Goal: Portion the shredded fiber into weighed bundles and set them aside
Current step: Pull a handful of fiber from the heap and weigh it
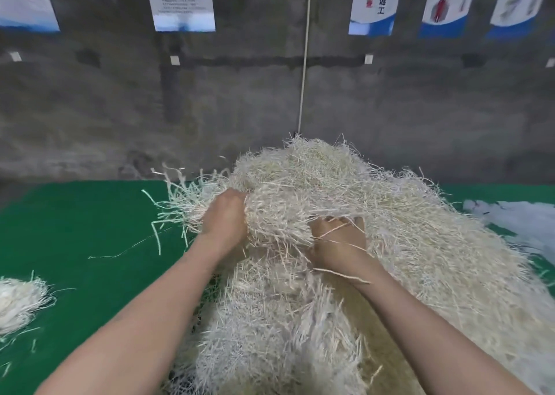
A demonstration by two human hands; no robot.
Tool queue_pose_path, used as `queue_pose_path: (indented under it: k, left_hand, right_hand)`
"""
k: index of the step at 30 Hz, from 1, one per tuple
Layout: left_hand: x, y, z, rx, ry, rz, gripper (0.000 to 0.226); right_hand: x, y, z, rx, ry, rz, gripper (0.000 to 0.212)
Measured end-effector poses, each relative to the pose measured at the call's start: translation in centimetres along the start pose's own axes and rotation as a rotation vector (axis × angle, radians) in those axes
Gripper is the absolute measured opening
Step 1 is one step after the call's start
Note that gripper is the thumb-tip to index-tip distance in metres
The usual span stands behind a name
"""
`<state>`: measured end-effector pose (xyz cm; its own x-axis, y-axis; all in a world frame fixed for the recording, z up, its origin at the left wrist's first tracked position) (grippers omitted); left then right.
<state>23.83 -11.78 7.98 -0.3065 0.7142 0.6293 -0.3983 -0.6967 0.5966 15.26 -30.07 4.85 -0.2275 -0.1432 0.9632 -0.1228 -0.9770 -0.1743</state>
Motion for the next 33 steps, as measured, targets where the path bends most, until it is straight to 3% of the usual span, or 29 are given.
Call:
queue_pose_path:
  k: [3, 6, 8, 10, 13, 15, 18, 21, 27, 29, 33]
  left_hand:
    - [1.7, -1.0, 1.4, 0.010, 0.053, 0.099, 0.048]
    - [2.2, -1.9, 1.6, 0.141, 0.040, 0.069, 0.026]
    - [2.3, -2.5, 1.6, 0.202, 0.031, 0.037, 0.031]
    - [2.3, -2.8, 1.7, 0.227, 0.013, -0.003, 0.030]
    - [2.4, -1.7, 2.0, 0.167, -0.002, -0.071, 0.019]
    - [2.7, 0.2, 2.0, 0.080, 0.001, -0.099, 0.019]
    - [4.1, 3.4, 2.1, -0.056, 0.034, -0.189, 0.019]
    - [5.9, 5.2, 2.4, -0.200, 0.112, 0.000, 0.023]
    - [6.7, -0.8, 2.9, 0.043, 0.169, 0.112, 0.032]
    - [5.6, -2.7, 2.9, 0.173, 0.165, 0.021, 0.037]
    - [3.2, -7.8, 1.7, 0.649, 0.205, -0.437, 0.024]
  right_hand:
    - [0.6, 0.2, -1.2, -0.024, -0.011, 0.007, 0.041]
    - [0.1, -1.1, -2.3, -0.002, -0.203, -0.039, 0.056]
    - [0.2, -3.0, -3.7, 0.099, -0.359, 0.100, 0.071]
    - [1.8, -4.4, -5.0, 0.213, -0.334, 0.132, 0.077]
    - [6.9, -5.8, -5.1, 0.295, 0.045, 0.189, 0.044]
    - [8.2, -6.9, -3.7, 0.286, 0.174, 0.143, 0.036]
    - [4.0, -7.8, -0.5, 0.210, 0.001, 0.094, 0.055]
    - [0.7, -8.6, -0.4, 0.271, -0.020, 0.123, 0.021]
    - [-2.5, -6.3, -5.0, 0.392, -0.086, 0.024, 0.023]
    - [-2.7, -5.1, -5.6, 0.365, -0.088, -0.001, 0.021]
    - [-2.1, -4.2, -5.8, 0.377, -0.021, -0.028, 0.022]
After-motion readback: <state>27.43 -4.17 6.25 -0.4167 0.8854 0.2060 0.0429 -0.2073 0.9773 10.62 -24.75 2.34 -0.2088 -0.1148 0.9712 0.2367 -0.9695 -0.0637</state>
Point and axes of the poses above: each hand's wrist, its own z-axis towards the middle knuckle, its own x-axis out of the back of the hand, y = z × x, the point moved 10 cm from there along z, towards the middle knuckle, and after that the axes turned 1 degree about -z, right-handed, at the moved point
